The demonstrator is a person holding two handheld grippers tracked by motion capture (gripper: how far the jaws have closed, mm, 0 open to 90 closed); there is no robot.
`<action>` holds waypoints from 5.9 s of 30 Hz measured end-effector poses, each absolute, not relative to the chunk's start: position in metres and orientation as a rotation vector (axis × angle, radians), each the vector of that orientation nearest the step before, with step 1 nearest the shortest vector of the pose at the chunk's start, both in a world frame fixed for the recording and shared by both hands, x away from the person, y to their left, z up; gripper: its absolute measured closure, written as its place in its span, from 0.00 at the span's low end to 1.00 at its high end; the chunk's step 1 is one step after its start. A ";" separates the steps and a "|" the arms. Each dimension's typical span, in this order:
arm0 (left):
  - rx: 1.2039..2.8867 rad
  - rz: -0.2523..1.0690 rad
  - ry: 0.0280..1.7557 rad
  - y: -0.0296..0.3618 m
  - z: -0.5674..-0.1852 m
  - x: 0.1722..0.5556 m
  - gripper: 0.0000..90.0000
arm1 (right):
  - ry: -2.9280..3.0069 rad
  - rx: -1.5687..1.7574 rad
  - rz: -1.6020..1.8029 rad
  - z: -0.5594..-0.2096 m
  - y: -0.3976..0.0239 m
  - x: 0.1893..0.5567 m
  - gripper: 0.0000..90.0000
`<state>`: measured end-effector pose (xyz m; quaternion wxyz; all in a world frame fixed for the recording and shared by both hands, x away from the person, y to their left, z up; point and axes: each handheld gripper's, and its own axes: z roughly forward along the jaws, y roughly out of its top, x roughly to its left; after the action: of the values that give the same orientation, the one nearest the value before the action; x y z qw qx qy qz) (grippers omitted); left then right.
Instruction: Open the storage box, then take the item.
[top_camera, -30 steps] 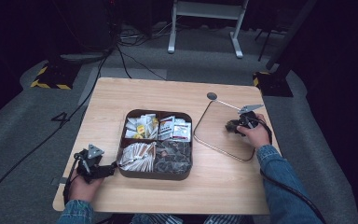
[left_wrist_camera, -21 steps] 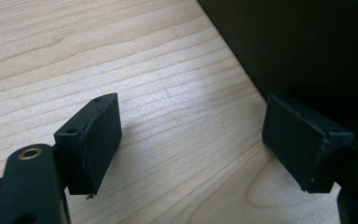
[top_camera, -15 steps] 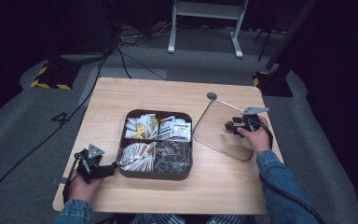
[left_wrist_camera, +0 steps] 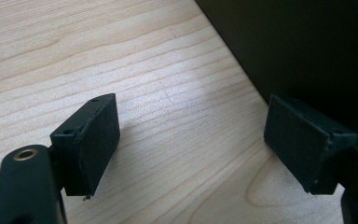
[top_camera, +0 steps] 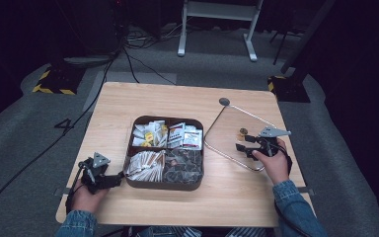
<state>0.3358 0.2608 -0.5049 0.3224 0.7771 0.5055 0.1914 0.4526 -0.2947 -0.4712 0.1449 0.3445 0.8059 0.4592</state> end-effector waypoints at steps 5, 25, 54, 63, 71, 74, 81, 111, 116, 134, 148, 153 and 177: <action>2.042 0.498 1.321 0.261 -0.505 0.336 0.21 | 2.373 0.961 1.317 -0.466 -0.292 0.443 0.40; 2.039 0.502 1.326 0.261 -0.505 0.336 0.21 | 2.389 0.837 1.444 -0.429 -0.270 0.421 0.36; 2.030 0.510 1.343 0.260 -0.505 0.332 0.21 | 2.686 0.435 1.490 -0.403 -0.135 0.429 0.53; 2.027 0.512 1.349 0.260 -0.505 0.332 0.20 | 2.765 0.371 1.417 -0.397 -0.095 0.431 0.57; 2.030 0.511 1.347 0.260 -0.505 0.332 0.20 | 2.816 0.326 1.351 -0.404 -0.061 0.428 0.61; 2.030 0.510 1.348 0.260 -0.505 0.333 0.20 | 2.827 0.335 1.339 -0.406 -0.050 0.429 0.61; 2.030 0.509 1.349 0.260 -0.505 0.333 0.20 | 2.845 0.318 1.321 -0.412 -0.027 0.428 0.63; 2.030 0.509 1.349 0.260 -0.505 0.333 0.20 | 2.982 0.425 1.215 -0.445 0.039 0.423 0.58; 2.030 0.509 1.349 0.260 -0.505 0.333 0.20 | 2.973 0.411 1.198 -0.447 0.046 0.422 0.63; 2.030 0.509 1.349 0.260 -0.505 0.333 0.20 | 2.988 0.326 1.166 -0.448 0.047 0.418 1.00; 2.031 0.509 1.349 0.260 -0.505 0.333 0.20 | 2.904 0.295 1.346 -0.418 0.021 0.409 1.00; 2.029 0.508 1.351 0.260 -0.505 0.333 0.20 | 2.866 0.296 1.395 -0.406 0.003 0.406 1.00; 2.027 0.517 1.358 0.259 -0.505 0.335 0.21 | 2.664 0.385 1.494 -0.358 -0.098 0.407 1.00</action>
<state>0.3349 0.2588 -0.5049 0.3182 0.7706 0.5161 0.1966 0.4069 -0.0977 -0.3577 0.0316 0.1249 0.8650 0.4850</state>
